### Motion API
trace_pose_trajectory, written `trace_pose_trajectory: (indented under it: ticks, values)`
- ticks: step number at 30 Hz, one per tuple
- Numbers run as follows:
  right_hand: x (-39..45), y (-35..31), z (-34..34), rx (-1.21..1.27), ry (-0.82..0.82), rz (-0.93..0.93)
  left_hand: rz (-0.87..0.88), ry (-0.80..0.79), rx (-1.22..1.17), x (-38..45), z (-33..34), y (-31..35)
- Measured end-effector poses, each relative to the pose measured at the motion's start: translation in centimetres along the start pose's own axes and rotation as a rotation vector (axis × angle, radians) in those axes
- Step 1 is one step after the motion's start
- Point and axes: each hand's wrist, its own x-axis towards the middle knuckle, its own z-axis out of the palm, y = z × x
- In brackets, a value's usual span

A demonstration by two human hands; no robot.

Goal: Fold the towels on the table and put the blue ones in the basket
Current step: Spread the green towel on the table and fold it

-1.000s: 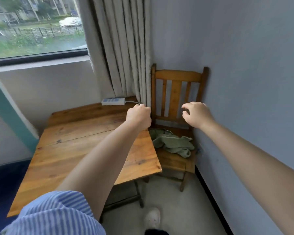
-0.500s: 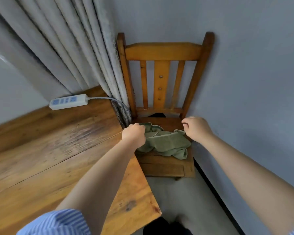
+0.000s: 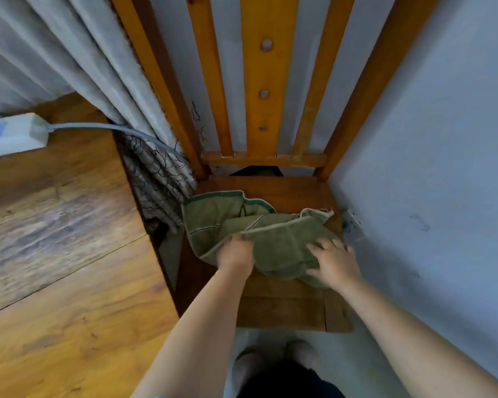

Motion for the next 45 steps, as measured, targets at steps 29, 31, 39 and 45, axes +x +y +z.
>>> trace_pose_trajectory:
  ticks: [29,31,39,45]
  values:
    - [-16.3,-10.9,-35.2,0.420,0.483,-0.444,-0.024,0.515,-1.283,-26.3,-26.7,-13.2]
    - [-18.4,-14.1,-37.3,0.441,0.567,-0.537,-0.010,0.614,-1.414,-30.2,-27.4,-15.5]
    - [-27.0,-31.6,-38.3,0.536,0.768,-0.811,0.028,1.032,-1.499,-44.5,-24.9,-27.6]
    - [-30.6,-45.2,-33.5,0.572,0.667,-0.828,-0.086,1.113,-1.433,-52.1,-19.3,-38.3]
